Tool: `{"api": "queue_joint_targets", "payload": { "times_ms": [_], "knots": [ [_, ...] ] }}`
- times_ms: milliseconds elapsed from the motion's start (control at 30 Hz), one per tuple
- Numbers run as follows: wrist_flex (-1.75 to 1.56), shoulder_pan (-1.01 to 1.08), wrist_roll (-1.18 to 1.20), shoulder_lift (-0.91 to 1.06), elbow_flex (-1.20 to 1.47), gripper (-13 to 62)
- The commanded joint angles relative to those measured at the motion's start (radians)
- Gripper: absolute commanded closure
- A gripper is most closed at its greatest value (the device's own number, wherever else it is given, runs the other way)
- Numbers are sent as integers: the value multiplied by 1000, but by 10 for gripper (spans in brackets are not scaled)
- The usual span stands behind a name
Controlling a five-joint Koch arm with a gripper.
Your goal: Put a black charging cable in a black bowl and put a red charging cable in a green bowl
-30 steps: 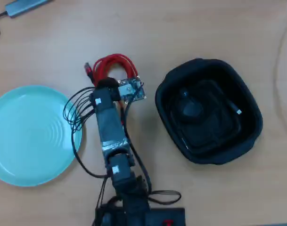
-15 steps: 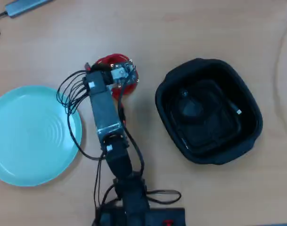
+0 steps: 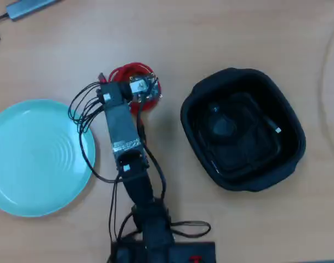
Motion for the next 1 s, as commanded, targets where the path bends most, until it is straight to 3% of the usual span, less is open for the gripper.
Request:
{"api": "queue_joint_targets", "payload": {
  "times_ms": [0, 633, 967],
  "knots": [
    [-2, -3, 20, -5, -118, 114],
    [5, 12, 21, -100, -133, 131],
    [6, 28, 18, -100, -127, 557]
  ]
}}
